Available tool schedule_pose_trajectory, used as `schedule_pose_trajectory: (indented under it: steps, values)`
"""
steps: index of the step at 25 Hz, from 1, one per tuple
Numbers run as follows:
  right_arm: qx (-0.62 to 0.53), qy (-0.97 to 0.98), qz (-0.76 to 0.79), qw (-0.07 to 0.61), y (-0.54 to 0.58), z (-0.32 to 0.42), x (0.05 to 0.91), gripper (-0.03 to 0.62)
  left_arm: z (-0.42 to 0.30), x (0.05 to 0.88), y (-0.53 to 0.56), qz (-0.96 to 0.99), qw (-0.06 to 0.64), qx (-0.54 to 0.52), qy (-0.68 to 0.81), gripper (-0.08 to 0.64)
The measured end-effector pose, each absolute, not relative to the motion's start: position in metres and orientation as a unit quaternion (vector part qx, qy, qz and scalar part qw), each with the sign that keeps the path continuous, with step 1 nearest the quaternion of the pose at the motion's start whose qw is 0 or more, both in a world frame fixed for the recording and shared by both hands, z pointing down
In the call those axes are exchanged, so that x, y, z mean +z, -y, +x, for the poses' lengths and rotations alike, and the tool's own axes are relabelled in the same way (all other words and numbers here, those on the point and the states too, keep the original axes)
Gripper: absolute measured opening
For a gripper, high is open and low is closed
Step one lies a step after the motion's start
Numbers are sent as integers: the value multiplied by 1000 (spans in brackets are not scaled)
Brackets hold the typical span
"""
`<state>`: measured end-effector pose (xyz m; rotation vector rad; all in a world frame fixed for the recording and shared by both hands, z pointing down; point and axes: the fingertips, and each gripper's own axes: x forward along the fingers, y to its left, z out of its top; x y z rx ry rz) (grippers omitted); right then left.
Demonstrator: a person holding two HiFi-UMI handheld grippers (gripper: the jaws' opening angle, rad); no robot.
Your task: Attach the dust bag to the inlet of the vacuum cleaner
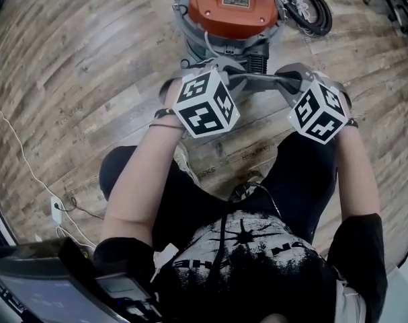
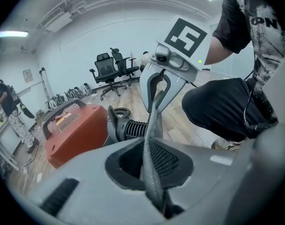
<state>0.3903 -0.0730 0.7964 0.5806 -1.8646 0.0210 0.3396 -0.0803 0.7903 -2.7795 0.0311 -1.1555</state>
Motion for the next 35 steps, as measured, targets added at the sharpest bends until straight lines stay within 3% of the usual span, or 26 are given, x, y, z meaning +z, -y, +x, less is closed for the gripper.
schedule_pose_trajectory:
  steps: [26,35]
  values:
    - [56,780,294,550,71,394,827,35,353,785,87,-922,118,-369,-13,31]
    - [3,772,269,576,75,383,809,34,338,798,90,-930,57,-362,-7,32]
